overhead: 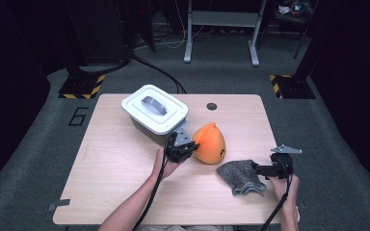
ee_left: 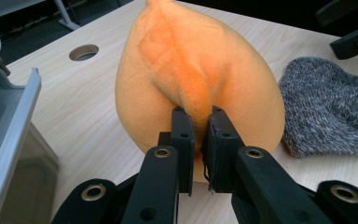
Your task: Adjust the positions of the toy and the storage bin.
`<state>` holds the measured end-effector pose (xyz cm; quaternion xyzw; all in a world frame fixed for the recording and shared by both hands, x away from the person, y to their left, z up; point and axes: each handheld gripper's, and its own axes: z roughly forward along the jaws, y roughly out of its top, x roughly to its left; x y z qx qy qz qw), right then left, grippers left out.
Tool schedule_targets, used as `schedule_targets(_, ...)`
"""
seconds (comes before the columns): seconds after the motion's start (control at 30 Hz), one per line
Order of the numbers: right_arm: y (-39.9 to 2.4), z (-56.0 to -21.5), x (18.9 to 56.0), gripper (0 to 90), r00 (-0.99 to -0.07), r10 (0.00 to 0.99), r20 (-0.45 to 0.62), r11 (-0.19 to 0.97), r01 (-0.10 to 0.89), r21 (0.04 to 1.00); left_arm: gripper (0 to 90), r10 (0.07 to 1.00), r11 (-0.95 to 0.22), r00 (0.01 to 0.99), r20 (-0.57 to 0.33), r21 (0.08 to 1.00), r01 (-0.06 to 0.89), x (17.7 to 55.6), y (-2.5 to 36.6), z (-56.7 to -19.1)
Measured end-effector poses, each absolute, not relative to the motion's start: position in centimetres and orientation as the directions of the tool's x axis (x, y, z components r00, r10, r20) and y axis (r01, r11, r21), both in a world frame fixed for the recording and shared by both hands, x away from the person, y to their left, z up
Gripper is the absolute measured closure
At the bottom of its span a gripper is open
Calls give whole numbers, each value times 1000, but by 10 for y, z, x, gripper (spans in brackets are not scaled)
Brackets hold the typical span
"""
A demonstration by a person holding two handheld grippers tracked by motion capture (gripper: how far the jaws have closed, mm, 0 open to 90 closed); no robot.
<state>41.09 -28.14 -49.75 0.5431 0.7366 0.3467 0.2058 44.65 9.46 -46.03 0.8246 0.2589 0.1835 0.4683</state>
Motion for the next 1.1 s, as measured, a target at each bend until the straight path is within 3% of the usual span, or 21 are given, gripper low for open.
schedule_targets(1.1, -286, -524, 427, 0, -359, 929, 93, 178, 653, 736, 849, 628, -435, 768, 122, 874, 218, 422, 139, -429)
